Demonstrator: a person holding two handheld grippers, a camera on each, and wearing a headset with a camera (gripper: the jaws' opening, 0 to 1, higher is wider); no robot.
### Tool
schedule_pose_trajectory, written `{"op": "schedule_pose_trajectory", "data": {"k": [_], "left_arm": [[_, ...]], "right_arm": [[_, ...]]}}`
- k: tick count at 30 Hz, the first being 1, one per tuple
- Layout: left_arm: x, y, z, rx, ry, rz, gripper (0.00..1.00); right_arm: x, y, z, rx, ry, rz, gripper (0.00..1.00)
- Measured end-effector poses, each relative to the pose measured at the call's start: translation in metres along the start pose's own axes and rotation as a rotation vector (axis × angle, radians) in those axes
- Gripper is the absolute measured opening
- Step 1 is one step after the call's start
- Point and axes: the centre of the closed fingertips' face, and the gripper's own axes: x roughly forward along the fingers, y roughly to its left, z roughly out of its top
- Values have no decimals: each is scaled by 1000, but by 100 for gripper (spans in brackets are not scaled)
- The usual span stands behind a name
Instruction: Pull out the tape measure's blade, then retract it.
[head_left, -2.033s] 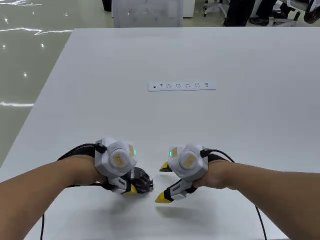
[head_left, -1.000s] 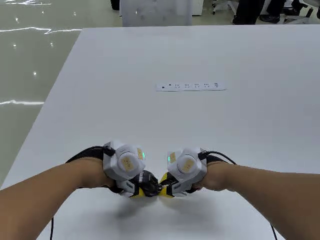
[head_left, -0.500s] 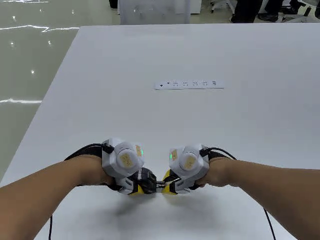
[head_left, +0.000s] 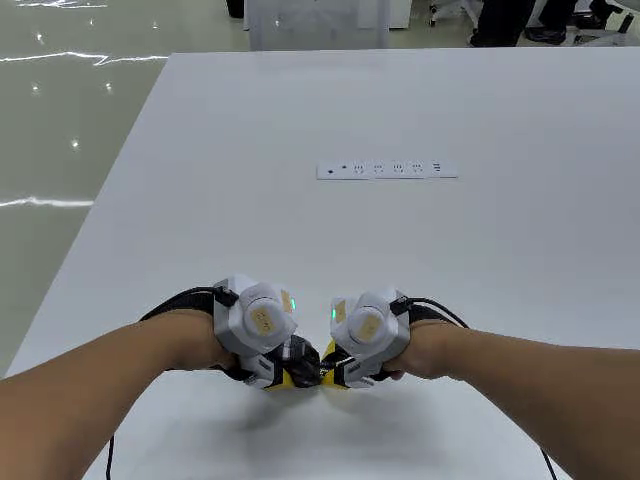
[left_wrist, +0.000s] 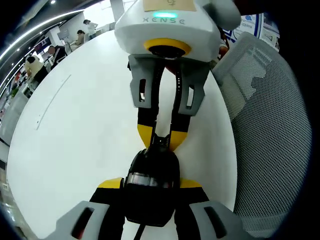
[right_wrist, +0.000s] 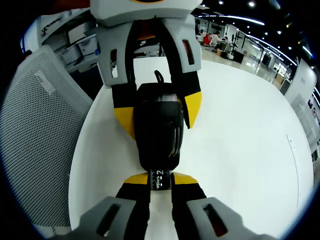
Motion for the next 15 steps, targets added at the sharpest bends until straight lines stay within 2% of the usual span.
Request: {"op": "schedule_pose_trajectory", "data": {"k": [15], "left_arm": [[0, -1, 0, -5, -12, 9, 35]], "right_arm": [[-4, -1, -8, 33, 1, -2, 14]]}}
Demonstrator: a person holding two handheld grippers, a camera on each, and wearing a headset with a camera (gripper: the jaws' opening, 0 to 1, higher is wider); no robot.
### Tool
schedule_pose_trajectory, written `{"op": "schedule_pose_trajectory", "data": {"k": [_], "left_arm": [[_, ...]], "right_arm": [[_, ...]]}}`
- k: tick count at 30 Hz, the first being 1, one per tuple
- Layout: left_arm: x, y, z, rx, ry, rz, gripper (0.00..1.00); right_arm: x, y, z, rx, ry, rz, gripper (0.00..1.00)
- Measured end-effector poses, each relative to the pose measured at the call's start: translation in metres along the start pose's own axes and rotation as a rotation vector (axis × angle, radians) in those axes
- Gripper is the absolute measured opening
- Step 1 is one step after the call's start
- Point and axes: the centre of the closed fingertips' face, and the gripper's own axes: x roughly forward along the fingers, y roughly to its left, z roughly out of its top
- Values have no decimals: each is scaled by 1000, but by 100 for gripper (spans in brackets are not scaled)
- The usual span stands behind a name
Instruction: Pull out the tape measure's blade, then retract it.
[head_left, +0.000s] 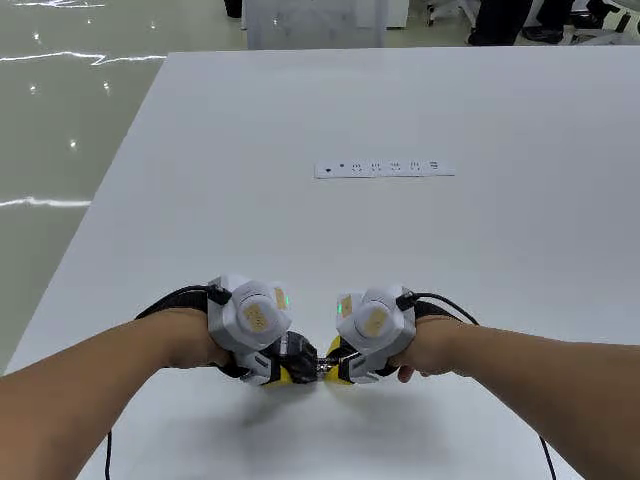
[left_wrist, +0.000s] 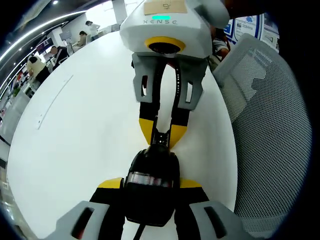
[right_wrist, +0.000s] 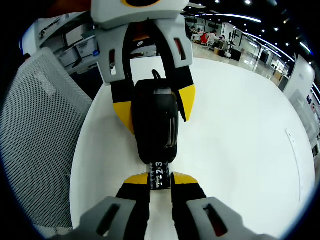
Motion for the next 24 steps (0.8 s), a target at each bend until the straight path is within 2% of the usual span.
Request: {"op": "schedule_pose_trajectory", "data": {"k": [24], "left_arm": [[0, 0, -1, -4, 3, -4, 35]], "right_arm": [[-11, -1, -13, 23, 9, -13, 14]]}}
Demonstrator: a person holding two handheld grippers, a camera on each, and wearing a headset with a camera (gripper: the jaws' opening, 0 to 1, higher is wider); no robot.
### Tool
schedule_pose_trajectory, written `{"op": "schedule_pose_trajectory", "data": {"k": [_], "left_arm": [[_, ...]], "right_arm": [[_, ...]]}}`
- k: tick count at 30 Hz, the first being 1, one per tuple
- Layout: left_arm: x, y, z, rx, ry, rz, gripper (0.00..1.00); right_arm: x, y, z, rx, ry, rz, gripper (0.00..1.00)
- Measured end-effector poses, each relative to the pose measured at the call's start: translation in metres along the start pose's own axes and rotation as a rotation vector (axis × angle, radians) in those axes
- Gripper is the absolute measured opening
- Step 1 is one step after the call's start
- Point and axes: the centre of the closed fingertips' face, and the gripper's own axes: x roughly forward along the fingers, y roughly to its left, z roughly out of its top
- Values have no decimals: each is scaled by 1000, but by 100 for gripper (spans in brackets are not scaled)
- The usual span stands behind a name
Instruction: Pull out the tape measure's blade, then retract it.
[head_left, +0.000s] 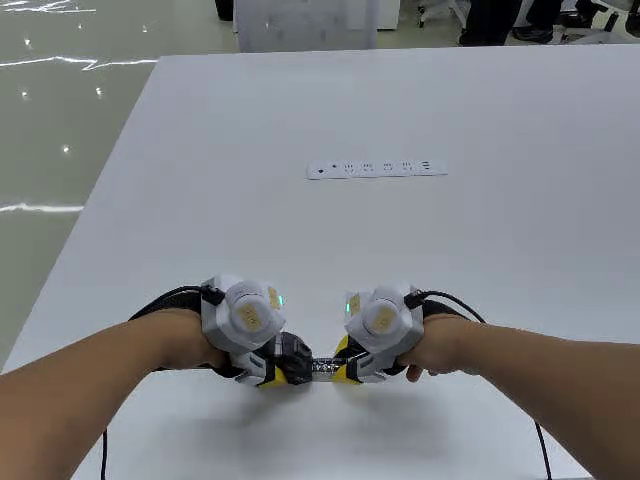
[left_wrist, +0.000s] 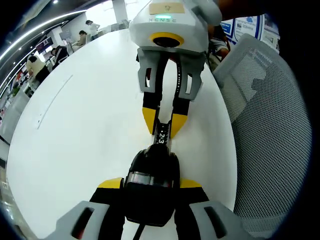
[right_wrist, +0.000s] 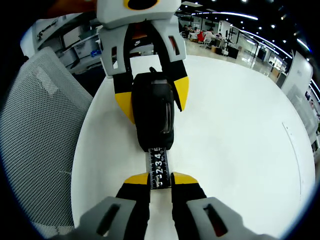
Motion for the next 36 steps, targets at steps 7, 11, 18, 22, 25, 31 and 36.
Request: {"op": "schedule_pose_trajectory", "data": {"k": [7, 11, 18, 22, 25, 31, 36], "left_arm": [[0, -1, 0, 1, 2, -2, 35], [0, -1, 0, 0, 2, -2, 35], [0, -1, 0, -1, 1, -1, 35], [0, -1, 0, -1, 2, -1, 35], [0, -1, 0, -1, 2, -2, 36], [1, 0, 0, 0, 4, -5, 36], [1, 0, 0, -2, 3, -4, 36]], "right_arm": [[-3, 0, -4, 5, 2, -2, 14], [-4, -1, -7, 4, 5, -4, 14], [-9, -2, -13, 8, 11, -9, 14], [-11, -2, -15, 10, 12, -11, 14], [-12, -1, -16, 12, 13, -12, 14], [-16, -3, -21, 15, 15, -13, 14], [-20, -3, -26, 18, 19, -15, 14]]}}
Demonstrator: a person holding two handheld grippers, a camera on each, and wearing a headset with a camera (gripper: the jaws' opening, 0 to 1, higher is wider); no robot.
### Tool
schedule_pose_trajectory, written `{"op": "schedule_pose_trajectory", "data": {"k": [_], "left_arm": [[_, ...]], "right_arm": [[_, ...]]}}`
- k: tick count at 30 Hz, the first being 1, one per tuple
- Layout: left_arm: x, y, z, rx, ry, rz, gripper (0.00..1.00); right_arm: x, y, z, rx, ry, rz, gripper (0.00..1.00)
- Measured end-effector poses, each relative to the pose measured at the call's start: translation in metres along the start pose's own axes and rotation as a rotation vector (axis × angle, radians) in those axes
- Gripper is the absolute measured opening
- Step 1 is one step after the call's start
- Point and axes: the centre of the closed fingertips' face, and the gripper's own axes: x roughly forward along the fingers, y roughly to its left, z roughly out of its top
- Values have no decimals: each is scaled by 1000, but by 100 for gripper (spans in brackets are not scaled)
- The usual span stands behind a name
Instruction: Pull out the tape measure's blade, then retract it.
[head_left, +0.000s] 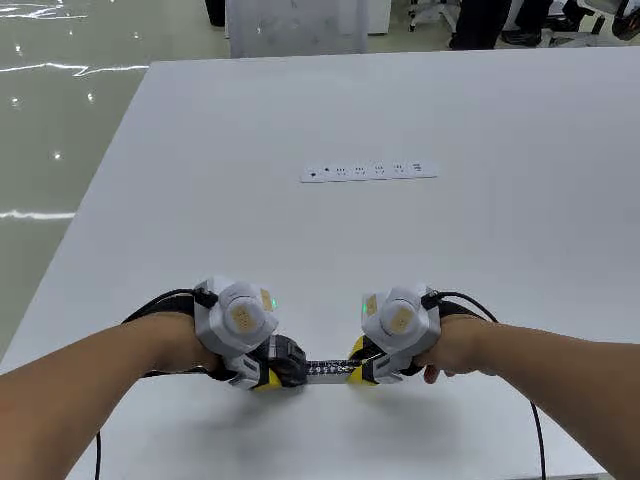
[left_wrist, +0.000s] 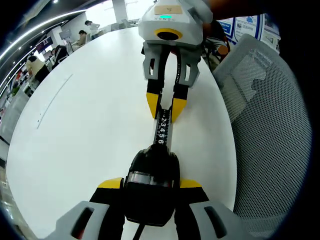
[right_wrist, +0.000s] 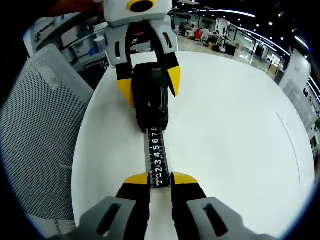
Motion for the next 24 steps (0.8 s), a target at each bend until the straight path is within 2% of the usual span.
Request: {"op": "schedule_pose_trajectory", "data": {"k": [24], "left_arm": [[-1, -1, 0, 1, 3, 2, 36]], "right_arm": [[-10, -3, -16, 7, 12, -10, 14]]}}
